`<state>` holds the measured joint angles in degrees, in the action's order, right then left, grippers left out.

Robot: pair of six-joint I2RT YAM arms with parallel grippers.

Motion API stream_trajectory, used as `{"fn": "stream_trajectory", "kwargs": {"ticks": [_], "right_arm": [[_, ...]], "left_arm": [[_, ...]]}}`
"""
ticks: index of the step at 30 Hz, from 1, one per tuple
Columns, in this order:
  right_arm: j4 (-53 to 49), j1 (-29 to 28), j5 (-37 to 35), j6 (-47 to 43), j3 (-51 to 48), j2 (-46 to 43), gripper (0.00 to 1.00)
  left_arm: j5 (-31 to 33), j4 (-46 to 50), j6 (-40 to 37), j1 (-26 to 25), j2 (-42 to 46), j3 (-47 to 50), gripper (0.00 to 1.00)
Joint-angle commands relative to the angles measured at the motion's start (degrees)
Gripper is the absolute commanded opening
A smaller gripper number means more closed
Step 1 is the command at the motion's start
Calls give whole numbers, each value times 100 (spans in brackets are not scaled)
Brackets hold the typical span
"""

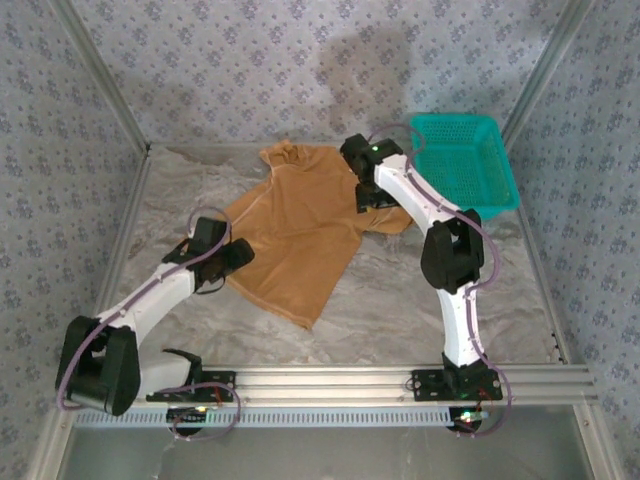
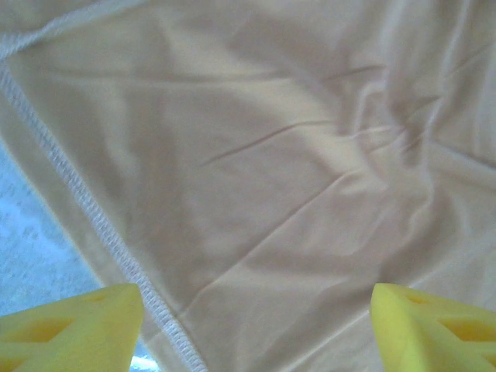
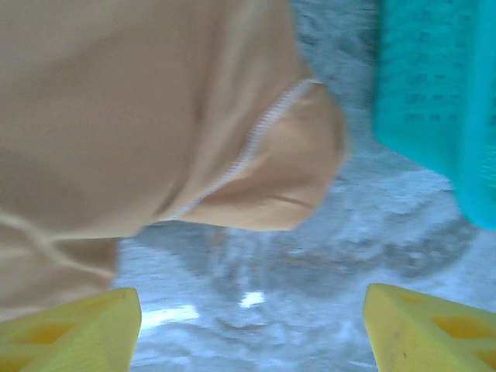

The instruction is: Fold the inside-out t-shirt

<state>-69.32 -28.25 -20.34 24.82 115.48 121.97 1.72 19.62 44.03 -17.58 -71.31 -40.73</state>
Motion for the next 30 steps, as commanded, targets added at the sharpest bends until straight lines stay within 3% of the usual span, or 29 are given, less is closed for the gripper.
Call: {"fn": "stream_trajectory", "kwargs": {"ticks": [1,5,10,14,17,20,25,27,30], "right_arm": [[1141,-99,1400,496,-508,-194,77],[2201,206,2429,1073,-1191,-57,75],[2455,602,2587,1241,-1287,447,73],[2487,751,2707,1168,-984,873,73],[2211,852,2815,952,-216,1453,73],[1773,946,2868,761,955,2226,73],[1083,1075,3090,487,3245,3413,73],[1026,1138,3188,497,3491,3430,73],[888,1174,3067,370,3286,2955,74]], "left_arm": [[-240,-24,-586,104,-663,-680,78],[-703,-181,-866,363,-1945,-1251,78],[-1043,-554,-826,368,-2715,-1210,77],[-1082,-875,-387,173,-2396,-537,76],[-1096,-1065,140,-248,-1867,100,76],[-959,-1388,979,-956,-1139,808,77],[-160,-1584,2248,-2401,-237,1354,77],[-28,-1411,2307,-2487,-102,1321,77],[132,-856,1955,-2038,139,1096,78]]}}
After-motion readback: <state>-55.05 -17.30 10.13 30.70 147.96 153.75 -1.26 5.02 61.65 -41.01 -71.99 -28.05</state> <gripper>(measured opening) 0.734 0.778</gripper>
